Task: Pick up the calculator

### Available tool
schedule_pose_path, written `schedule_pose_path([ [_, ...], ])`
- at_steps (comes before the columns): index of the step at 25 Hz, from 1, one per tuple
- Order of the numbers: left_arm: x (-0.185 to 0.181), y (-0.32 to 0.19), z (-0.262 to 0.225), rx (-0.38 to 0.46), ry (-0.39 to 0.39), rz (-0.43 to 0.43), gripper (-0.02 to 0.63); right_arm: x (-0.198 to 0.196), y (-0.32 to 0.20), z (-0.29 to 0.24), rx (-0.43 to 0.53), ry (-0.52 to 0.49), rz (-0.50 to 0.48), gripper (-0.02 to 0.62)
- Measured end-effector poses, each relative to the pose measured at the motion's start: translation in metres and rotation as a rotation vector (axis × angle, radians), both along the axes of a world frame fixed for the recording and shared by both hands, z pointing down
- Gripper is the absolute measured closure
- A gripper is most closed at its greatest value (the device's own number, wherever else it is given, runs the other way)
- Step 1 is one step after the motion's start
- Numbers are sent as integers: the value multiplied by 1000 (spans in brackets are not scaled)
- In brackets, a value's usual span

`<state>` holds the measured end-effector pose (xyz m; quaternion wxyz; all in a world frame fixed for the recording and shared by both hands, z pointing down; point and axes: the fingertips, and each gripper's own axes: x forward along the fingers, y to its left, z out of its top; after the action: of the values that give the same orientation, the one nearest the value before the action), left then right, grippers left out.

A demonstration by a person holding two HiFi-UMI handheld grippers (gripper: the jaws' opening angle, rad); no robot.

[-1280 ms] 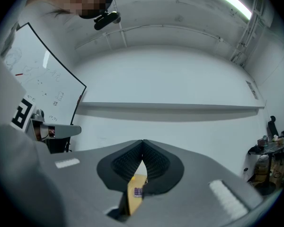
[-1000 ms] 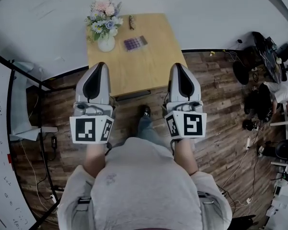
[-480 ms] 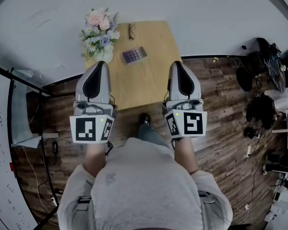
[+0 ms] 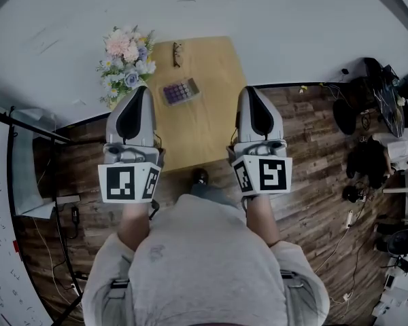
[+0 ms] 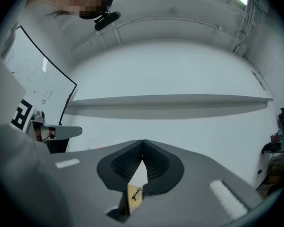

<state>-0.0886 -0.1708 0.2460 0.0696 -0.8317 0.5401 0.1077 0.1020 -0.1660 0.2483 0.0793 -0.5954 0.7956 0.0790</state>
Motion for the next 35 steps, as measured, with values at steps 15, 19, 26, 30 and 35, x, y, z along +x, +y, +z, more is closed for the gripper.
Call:
schedule_pose_path([
  [15, 36, -49, -1, 1, -16, -54, 600, 34, -61, 1, -1, -14, -62, 594],
  [19, 39, -59, 3, -5, -16, -73, 600, 36, -74, 6, -13, -17, -84, 594],
  [26, 41, -72, 11, -27, -14, -101, 601, 33, -95, 14, -31, -12, -128, 594],
  [30, 39, -78, 21, -56, -7, -119, 601, 26, -107, 21, -51, -9, -164, 594],
  [35, 38, -88, 44, -116, -16, -139, 600, 12, -125, 38, -102, -4, -220, 594],
])
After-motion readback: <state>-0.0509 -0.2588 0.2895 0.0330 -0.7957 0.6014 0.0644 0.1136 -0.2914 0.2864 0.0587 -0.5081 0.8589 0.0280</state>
